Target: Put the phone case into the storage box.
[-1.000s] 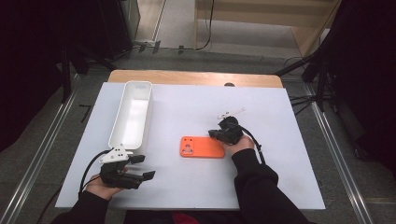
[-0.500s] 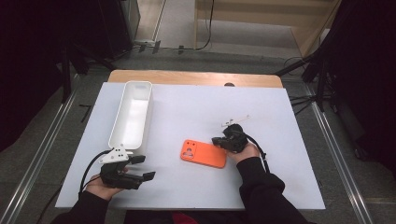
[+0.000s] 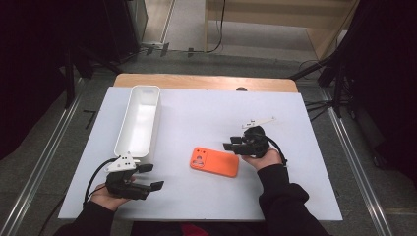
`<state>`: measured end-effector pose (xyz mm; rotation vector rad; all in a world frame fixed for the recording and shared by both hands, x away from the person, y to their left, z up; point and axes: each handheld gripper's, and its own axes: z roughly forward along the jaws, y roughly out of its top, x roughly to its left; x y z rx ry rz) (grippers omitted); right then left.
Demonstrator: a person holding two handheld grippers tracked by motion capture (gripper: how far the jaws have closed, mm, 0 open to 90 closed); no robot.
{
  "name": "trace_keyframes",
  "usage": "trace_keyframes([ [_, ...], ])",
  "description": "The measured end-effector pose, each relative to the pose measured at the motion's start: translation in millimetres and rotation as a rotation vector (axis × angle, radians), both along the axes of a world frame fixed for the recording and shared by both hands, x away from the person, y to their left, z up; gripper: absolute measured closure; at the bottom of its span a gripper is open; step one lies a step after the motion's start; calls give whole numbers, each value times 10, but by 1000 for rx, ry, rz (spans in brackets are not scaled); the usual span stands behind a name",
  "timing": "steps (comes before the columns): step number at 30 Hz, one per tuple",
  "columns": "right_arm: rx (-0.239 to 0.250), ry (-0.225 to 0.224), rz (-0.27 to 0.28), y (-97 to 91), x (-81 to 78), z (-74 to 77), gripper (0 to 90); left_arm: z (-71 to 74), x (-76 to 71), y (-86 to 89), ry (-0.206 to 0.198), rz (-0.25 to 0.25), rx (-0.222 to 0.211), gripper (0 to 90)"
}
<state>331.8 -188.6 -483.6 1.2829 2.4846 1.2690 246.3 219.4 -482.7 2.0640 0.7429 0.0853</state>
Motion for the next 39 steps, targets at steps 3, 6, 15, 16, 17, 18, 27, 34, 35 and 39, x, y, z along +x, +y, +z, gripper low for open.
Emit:
trace_keyframes([
  [3,28,-37,21,-48,-55,69,406,0,1,-1,1,1,0,244],
  [6,42,-60,42,-93,-120,127,372,0,-2,3,-1,2,-1,244],
  [15,34,-80,70,-172,-289,194,334,5,-6,6,-3,4,0,244],
  [16,39,-72,69,-175,-309,200,333,5,-6,6,-3,4,0,244],
  [17,40,-75,75,-181,-320,202,329,4,-5,5,-4,2,0,244],
  [18,43,-74,79,-185,-336,204,324,5,-4,6,-5,2,1,244],
  [27,51,-63,106,-262,-500,219,305,4,-2,5,-4,1,1,244],
  [34,76,-60,104,-347,-623,190,269,3,-3,2,-2,1,1,244],
  [35,75,-64,112,-361,-644,181,268,3,-3,3,-3,0,2,244],
  [39,67,-68,126,-413,-731,147,266,3,-3,3,-4,-1,3,244],
])
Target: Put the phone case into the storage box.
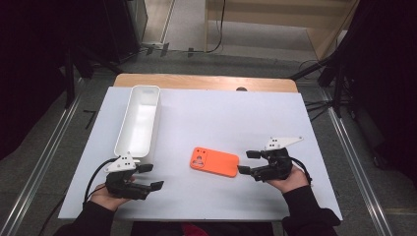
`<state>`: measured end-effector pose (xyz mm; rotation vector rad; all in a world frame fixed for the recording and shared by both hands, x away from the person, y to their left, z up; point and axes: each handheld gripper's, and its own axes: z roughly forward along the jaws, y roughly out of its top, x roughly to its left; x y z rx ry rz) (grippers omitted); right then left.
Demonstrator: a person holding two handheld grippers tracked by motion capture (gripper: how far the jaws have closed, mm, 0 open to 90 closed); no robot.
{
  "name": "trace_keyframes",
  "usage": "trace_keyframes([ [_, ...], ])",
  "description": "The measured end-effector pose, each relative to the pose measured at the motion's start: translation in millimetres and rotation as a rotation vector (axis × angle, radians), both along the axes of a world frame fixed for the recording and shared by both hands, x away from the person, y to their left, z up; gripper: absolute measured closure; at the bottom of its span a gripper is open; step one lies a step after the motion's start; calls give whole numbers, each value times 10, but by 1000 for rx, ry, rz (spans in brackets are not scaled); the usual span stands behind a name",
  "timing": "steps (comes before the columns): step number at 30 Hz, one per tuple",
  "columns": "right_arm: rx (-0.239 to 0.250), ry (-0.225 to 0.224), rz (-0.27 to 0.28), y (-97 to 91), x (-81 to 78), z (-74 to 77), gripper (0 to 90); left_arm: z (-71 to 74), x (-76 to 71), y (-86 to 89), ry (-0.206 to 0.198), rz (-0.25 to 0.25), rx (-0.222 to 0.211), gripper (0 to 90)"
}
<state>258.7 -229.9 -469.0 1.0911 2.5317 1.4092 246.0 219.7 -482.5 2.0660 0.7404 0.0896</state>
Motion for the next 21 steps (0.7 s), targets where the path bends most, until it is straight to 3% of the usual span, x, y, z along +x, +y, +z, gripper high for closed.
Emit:
trace_keyframes([
  [13,-9,19,-9,-110,-195,-131,249,-2,1,-7,-2,0,3,244],
  [21,-12,39,-6,-134,-185,-188,225,0,-2,-8,-2,0,3,244],
])
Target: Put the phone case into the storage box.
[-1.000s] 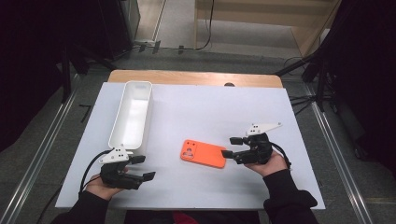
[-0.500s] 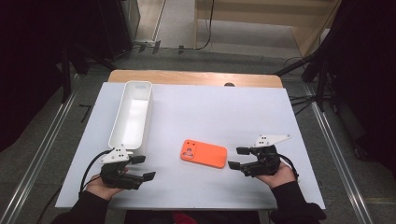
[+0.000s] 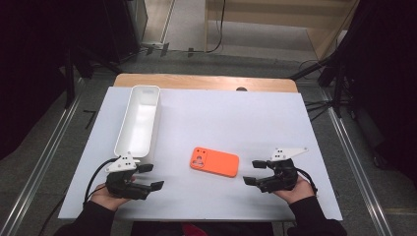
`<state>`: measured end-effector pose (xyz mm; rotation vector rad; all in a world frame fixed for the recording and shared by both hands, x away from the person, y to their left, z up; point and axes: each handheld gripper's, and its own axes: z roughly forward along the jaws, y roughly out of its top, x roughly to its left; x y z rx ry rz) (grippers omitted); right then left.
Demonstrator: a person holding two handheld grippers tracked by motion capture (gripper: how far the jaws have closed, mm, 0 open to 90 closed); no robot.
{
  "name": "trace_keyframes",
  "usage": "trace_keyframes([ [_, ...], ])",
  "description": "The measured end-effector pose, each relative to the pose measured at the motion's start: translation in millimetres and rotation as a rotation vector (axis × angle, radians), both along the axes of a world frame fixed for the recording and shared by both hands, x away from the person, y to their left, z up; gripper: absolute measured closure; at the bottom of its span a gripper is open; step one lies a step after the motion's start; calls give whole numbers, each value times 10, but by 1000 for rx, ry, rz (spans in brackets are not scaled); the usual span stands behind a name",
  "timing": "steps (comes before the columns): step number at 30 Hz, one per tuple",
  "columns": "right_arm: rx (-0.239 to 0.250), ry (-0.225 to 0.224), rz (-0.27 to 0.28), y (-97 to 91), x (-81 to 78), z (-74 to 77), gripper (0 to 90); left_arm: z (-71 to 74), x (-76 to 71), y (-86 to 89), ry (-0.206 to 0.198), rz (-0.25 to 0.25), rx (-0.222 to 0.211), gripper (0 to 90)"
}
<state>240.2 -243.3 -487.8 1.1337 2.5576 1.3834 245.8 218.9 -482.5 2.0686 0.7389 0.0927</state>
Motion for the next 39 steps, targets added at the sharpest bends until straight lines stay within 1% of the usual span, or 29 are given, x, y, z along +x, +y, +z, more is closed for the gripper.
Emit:
trace_keyframes([
  [3,-4,-5,8,5,23,-6,225,4,-2,-1,-3,-5,-3,244],
  [7,8,-1,8,23,65,-6,224,8,6,-2,-10,-11,-9,244],
  [11,8,-2,16,53,104,4,218,9,-8,-12,-14,-13,-10,244],
  [12,8,-8,19,56,113,8,218,11,-9,-14,-14,-16,-6,244],
  [13,12,-3,19,61,116,16,218,10,-10,-19,-15,-17,-7,244],
  [14,12,-14,25,60,131,21,218,9,-12,-23,-16,-18,-7,244],
  [19,12,-33,22,78,183,58,212,8,-15,-30,-18,-25,-6,244],
  [27,16,-50,30,109,275,107,204,6,-18,-33,-19,-24,-6,244],
  [31,20,-48,31,117,302,128,204,6,-18,-34,-19,-24,-5,244],
  [34,23,-57,41,143,345,160,204,7,-16,-34,-18,-24,-8,244],
  [37,20,-56,48,161,364,175,204,7,-16,-35,-18,-25,-6,244],
  [39,20,-55,63,197,404,186,204,8,-17,-36,-20,-26,-5,244],
])
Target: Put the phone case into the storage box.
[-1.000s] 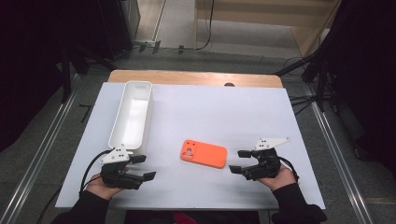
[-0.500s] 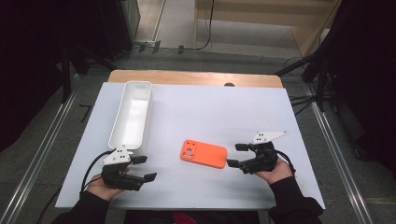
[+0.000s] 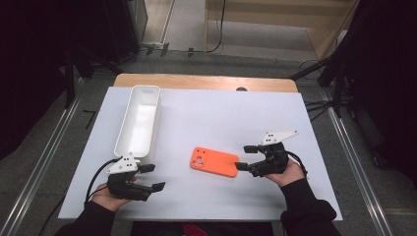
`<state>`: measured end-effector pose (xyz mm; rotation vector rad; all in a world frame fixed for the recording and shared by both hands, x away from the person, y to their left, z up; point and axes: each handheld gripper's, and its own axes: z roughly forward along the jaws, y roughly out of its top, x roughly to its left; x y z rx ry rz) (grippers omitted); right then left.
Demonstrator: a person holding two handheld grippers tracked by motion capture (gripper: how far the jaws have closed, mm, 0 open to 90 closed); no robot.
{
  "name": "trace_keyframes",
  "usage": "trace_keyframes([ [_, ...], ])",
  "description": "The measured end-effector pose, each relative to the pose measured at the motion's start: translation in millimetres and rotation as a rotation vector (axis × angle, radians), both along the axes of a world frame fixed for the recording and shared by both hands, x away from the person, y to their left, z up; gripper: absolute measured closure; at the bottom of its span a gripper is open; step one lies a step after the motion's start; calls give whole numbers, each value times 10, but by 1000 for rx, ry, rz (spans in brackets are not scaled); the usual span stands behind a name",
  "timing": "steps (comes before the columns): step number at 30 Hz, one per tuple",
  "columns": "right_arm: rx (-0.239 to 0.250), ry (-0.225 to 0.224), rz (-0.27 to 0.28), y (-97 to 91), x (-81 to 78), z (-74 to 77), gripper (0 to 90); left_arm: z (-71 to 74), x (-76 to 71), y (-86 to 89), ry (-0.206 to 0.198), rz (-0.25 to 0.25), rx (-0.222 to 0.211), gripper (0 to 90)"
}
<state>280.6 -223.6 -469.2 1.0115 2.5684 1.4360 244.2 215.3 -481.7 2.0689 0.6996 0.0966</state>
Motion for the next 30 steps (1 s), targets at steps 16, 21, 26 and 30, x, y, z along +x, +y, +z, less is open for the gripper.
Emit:
trace_keyframes([
  [16,-18,25,112,195,209,76,96,1,1,-1,4,-5,-4,244],
  [21,-23,5,136,265,251,90,8,1,3,-1,3,-6,-4,244],
  [26,-24,-11,129,305,284,95,9,0,3,-2,3,-7,-2,244],
  [30,-24,-11,126,329,319,70,11,0,2,-4,2,-8,-2,244],
])
